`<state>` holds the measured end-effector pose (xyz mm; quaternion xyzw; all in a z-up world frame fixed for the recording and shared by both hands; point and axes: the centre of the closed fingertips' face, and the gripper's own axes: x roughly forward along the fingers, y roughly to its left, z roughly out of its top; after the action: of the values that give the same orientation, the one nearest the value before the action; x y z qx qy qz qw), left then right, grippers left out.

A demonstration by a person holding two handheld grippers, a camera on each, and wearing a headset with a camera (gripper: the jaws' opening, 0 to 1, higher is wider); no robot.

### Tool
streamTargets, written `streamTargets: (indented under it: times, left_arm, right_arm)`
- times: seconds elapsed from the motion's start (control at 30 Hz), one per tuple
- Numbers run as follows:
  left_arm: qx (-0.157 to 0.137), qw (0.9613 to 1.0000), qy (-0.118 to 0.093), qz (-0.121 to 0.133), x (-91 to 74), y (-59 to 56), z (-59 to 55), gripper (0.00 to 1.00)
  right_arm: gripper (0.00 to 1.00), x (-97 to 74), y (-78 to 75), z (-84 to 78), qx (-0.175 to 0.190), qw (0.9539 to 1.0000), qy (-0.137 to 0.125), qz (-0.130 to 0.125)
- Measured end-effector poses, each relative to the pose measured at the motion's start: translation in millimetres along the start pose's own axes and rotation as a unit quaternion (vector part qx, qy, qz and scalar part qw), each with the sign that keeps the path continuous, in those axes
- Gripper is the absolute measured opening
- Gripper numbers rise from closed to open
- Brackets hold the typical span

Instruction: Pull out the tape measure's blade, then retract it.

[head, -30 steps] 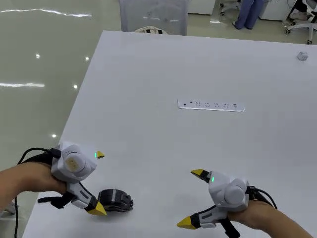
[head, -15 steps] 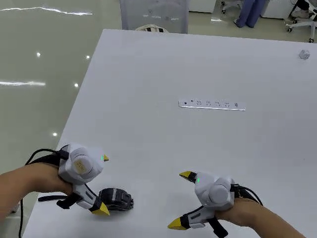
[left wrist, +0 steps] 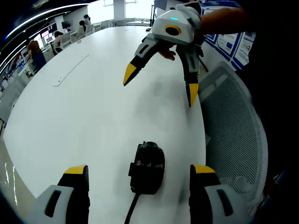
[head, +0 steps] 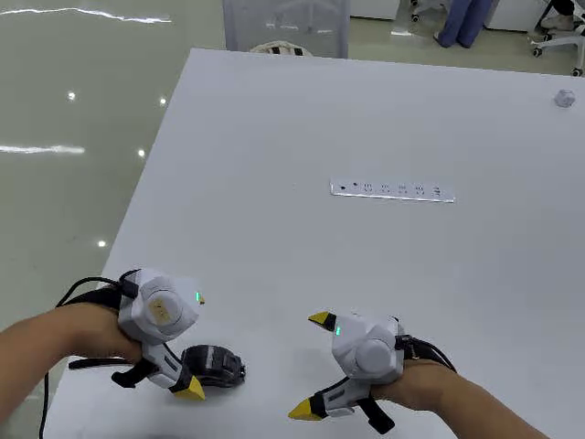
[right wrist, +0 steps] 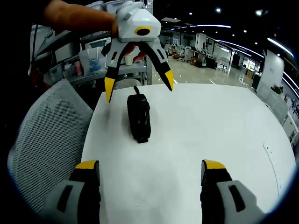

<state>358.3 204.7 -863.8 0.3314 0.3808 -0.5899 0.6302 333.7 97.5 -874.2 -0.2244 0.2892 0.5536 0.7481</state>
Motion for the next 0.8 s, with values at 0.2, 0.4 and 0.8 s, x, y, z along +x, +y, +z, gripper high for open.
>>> streamTargets:
  times: [0.2, 0.4, 0.8]
  left_arm:
    - [0.01, 1.0, -0.002, -0.001, 4.5, -3.4, 0.4, 0.81]
    - [0.011, 0.9999, 0.007, -0.002, 12.0, -3.1, -4.2, 0.75]
    - [0.014, 0.9997, 0.019, -0.001, 21.5, -1.9, -7.5, 0.67]
  right_arm:
    - [0.88, 8.4, -1.0, 6.7, -0.005, 1.0, -0.004, 0.003]
    - [0.84, 16.6, 2.8, 8.9, -0.009, 0.9998, -0.003, 0.015]
    - [0.74, 30.1, 2.9, 14.4, 0.006, 0.9994, -0.012, 0.032]
